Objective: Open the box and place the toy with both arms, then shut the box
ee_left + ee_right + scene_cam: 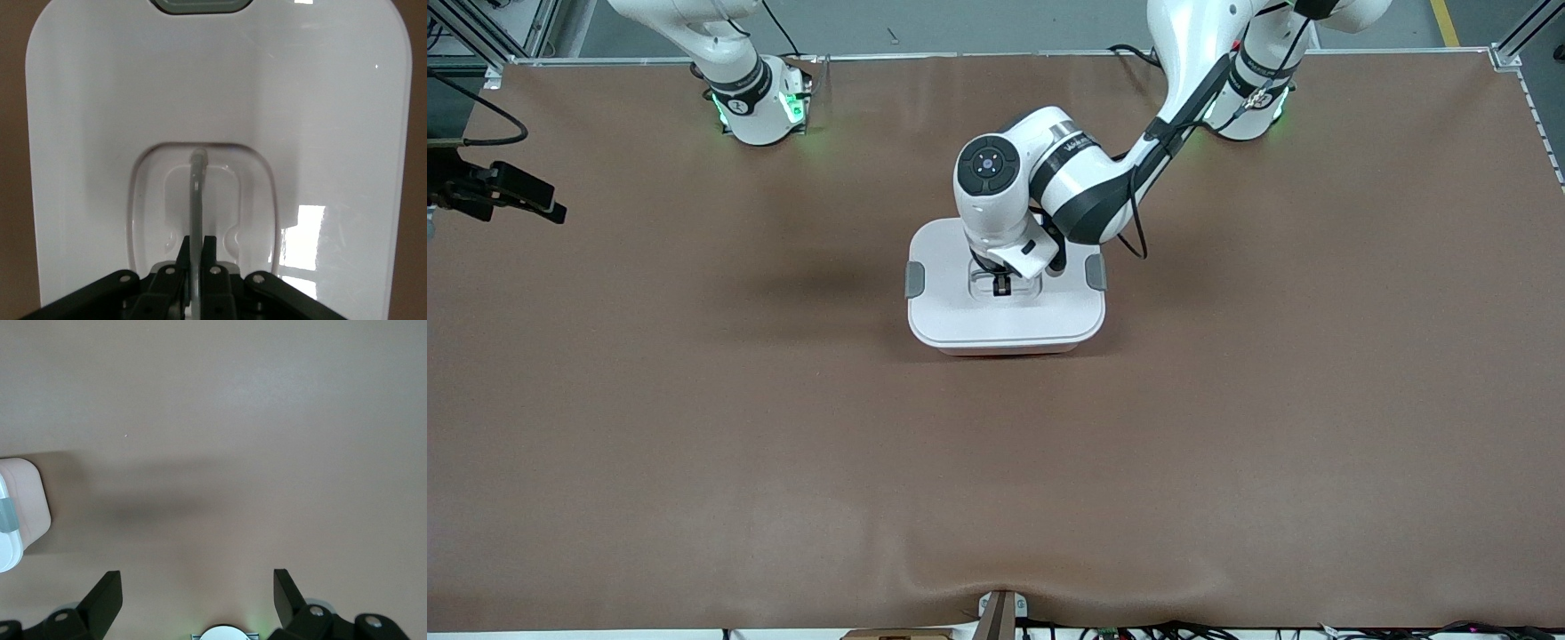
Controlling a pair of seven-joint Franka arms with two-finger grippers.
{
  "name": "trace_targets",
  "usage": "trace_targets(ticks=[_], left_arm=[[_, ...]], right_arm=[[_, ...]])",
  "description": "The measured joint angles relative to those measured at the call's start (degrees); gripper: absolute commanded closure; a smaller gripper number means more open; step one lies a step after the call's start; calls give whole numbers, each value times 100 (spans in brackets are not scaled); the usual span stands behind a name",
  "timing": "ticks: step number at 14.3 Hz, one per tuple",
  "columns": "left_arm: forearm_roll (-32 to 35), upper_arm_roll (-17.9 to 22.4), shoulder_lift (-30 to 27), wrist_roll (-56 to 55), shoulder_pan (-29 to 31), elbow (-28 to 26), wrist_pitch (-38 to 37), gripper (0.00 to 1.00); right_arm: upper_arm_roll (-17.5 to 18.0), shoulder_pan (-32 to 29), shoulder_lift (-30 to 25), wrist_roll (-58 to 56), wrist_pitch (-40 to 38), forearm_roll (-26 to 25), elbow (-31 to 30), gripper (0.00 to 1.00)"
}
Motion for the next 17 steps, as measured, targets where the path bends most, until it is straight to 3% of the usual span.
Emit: trace_targets(ticks=[2, 9, 17], left_arm=[[0, -2, 3, 0, -2, 1, 52, 1], [0, 13, -34, 6, 47, 153, 161, 0], [0, 24, -733, 1040, 705, 221, -461, 0]], right_arm=[[46, 0, 3, -2, -1, 0, -50, 0], [82, -4, 11, -8, 180, 0, -78, 0], [59, -177, 11, -15, 220, -24, -79, 0]])
